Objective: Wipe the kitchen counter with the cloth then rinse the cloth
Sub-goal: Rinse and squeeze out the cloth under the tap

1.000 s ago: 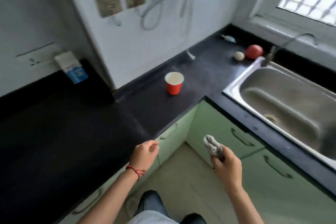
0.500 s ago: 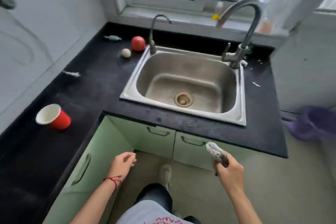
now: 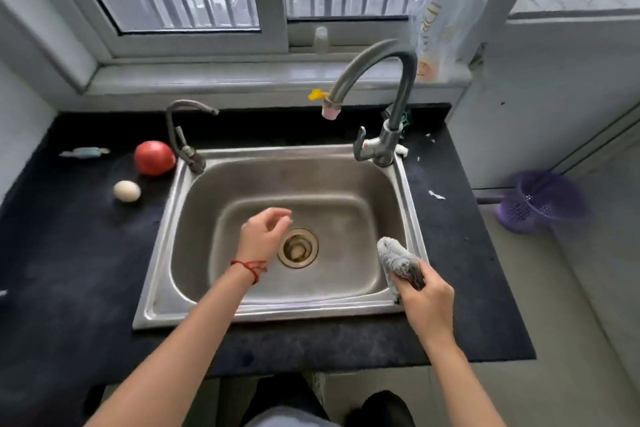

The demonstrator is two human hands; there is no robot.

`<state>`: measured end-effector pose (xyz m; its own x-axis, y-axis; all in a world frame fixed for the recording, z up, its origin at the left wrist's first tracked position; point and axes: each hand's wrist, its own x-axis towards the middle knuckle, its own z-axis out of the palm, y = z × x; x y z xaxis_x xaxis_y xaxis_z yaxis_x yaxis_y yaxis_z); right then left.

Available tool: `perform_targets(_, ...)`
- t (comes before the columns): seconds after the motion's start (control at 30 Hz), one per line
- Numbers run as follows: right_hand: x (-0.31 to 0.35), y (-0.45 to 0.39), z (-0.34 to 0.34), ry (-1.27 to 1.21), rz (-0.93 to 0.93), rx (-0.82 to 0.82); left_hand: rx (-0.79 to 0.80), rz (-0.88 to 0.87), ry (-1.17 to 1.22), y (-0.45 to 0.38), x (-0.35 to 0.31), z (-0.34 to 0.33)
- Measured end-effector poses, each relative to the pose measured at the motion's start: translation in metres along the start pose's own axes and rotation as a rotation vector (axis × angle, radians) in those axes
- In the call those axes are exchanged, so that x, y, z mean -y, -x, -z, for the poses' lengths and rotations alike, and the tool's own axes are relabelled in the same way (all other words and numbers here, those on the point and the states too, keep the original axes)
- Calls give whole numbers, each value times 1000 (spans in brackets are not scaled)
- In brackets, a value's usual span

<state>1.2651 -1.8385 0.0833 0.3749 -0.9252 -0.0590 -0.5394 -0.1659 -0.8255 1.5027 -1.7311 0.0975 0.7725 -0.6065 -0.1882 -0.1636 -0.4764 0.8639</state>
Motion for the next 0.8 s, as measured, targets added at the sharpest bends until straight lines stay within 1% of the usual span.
perform_targets(0.13,6,-25,-7,-7,11,11,22,-107,-40,-60,-39,-42)
perform_targets(0.27,4,-48,-9,-12,28,44,15,-139,-33,-109,-73,-77)
perform_targets(0.37,2,-59,-12,-14,36,60,26,-206,-49,-138,-90,-94)
perform_targets(0.5,1,-69,-16,-42,29,72,78,-280,-81,-157,-99,-111)
perform_targets(0.63,1,-73,-19,-95,17,105,29,-369,-128,-162,-97,-116)
perform_targets(0.8,-1,-75,-18,-104,14,99,42,-346,-89,-165,-90,-112)
